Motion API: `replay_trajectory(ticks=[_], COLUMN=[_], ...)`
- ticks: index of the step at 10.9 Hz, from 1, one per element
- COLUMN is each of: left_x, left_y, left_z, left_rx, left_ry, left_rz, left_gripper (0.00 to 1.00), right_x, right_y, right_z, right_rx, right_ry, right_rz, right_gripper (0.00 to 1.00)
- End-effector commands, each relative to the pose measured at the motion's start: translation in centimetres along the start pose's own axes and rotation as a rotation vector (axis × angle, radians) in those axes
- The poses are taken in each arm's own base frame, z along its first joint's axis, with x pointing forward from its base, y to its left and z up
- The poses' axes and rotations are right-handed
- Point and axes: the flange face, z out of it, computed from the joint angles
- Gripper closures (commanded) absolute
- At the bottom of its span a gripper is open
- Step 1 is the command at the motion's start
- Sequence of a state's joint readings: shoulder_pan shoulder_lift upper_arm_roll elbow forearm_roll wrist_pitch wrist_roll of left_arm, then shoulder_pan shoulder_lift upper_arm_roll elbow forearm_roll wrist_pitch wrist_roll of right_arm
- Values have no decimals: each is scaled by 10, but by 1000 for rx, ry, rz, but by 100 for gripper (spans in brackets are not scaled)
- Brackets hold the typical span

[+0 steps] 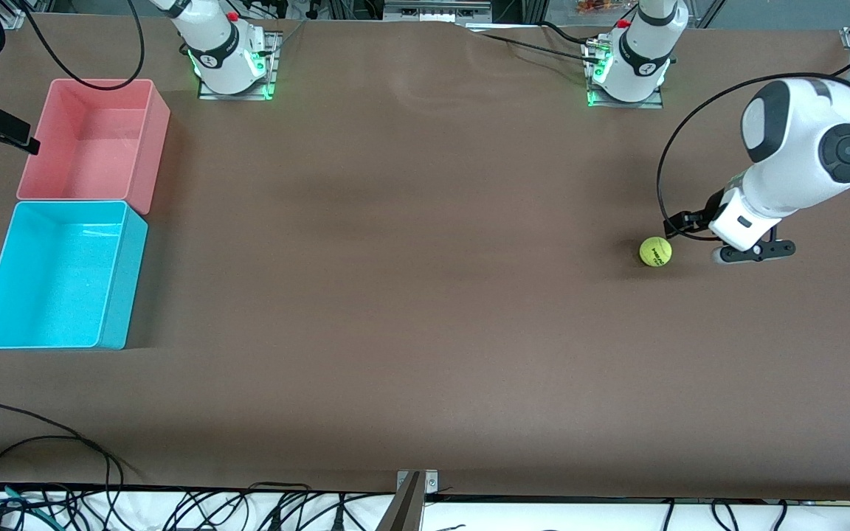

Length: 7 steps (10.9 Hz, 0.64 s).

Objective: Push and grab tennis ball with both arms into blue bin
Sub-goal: 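Lower the left gripper beside the tennis ball, fingers closed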

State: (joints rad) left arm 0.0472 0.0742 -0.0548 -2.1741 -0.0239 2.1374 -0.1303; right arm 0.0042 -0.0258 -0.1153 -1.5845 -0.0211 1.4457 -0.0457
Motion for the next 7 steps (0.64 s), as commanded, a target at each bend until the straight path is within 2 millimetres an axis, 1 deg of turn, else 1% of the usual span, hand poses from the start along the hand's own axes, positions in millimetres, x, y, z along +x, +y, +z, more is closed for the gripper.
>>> replay_trajectory(ticks=[1, 3, 4, 5, 6, 7], left_x=[-6, -8, -9, -10, -10, -11], left_y=[-2, 0, -1, -1, -2, -2], left_z=[32, 36, 40, 40, 40, 42], left_rx=[-3, 0, 2, 9, 32, 33], left_ry=[-1, -10, -18, -19, -19, -28], left_rz=[2, 6, 10, 55, 159, 261], left_gripper=[7, 35, 58, 81, 95, 99], right_x=[-6, -6, -6, -7, -7, -7], right_y=[3, 4, 4, 5, 4, 5], right_z=[-9, -7, -7, -7, -7, -7], right_rx=[3, 3, 3, 4, 4, 4], right_ry=[1, -4, -5, -11, -11, -11], right_rz=[-4, -2, -2, -1, -2, 1], right_gripper=[0, 0, 0, 0, 0, 0])
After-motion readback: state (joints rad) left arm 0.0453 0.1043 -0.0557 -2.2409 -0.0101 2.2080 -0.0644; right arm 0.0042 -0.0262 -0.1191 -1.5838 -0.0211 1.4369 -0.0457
